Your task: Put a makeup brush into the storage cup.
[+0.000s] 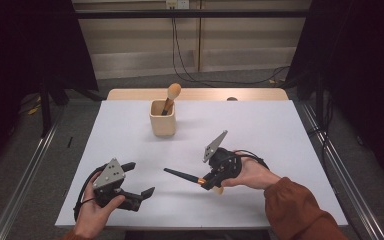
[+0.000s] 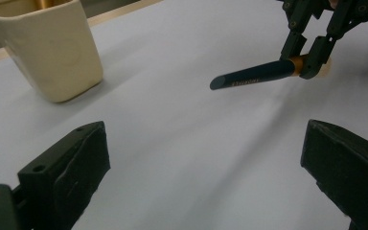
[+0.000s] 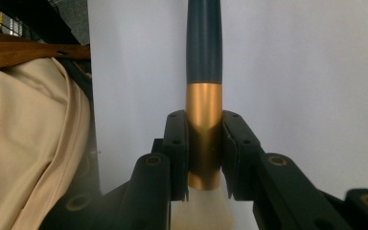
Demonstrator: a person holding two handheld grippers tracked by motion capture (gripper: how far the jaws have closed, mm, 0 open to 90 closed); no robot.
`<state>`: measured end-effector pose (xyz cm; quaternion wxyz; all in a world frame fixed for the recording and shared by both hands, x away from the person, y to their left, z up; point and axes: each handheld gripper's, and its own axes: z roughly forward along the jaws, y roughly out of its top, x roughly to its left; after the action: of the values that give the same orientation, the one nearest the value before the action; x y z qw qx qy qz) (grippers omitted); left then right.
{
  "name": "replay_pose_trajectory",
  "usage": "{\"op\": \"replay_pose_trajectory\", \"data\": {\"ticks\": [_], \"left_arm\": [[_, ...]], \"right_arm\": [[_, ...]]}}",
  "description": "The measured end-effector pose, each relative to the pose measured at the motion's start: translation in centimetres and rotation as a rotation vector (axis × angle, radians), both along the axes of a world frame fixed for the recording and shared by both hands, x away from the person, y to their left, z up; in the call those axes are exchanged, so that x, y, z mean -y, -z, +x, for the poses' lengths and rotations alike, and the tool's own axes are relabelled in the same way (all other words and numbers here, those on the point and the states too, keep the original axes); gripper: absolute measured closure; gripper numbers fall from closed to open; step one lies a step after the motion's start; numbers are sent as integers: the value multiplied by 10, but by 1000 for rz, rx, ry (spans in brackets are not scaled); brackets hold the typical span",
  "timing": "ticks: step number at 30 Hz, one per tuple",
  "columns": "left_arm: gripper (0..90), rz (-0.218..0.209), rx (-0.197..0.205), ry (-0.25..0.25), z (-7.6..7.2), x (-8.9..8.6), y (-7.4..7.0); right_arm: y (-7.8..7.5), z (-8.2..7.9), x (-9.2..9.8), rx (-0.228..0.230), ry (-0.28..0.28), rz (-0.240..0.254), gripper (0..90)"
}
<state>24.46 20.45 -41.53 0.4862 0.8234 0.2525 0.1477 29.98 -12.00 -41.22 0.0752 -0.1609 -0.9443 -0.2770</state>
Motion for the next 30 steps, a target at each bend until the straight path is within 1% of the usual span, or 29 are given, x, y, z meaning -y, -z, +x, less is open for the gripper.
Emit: {"op": "replay_pose_trajectory", "data": {"ticks": [4, 5, 9, 11, 12, 14, 16, 20, 22, 23, 26, 27, 28, 30], "left_arm": [[27, 13, -5, 35, 1, 6, -4], [28, 21, -1, 48, 2, 8, -5], [29, 29, 0, 84, 4, 16, -9], [32, 48, 0, 109, 5, 21, -11], [35, 49, 2, 116, 5, 22, -11], [36, 53, -14, 135, 6, 27, -13], [35, 56, -21, 150, 8, 31, -13], [35, 57, -36, 162, 11, 38, -14], [35, 68, -42, 167, 13, 41, -13], [36, 70, -49, 165, 14, 43, -13], [35, 89, -60, 187, 17, 46, -12], [35, 91, -63, 190, 18, 48, -11], [35, 102, -62, 195, 19, 49, -10], [38, 117, -83, 207, 21, 51, -9]], "right_arm": [[0, 1, -2, -7, -10, -9, 746], [1, 1, -2, -4, -13, -12, 746], [1, 1, -3, -1, -32, -24, 746], [1, 0, -4, 1, -40, -33, 746], [1, 0, -5, 0, -37, -36, 746], [0, 0, -6, 1, -48, -41, 747], [-1, 0, -7, 0, -55, -41, 746], [-2, 0, -9, -8, -69, -55, 746], [-1, 0, -11, -8, -76, -68, 746], [-1, 0, -12, -15, -74, -75, 746], [-1, 0, -14, -10, -88, -76, 746], [-1, 0, -15, -8, -93, -83, 746], [-1, 0, -15, -8, -101, -87, 746], [-1, -1, -17, -9, -111, -98, 746]]}}
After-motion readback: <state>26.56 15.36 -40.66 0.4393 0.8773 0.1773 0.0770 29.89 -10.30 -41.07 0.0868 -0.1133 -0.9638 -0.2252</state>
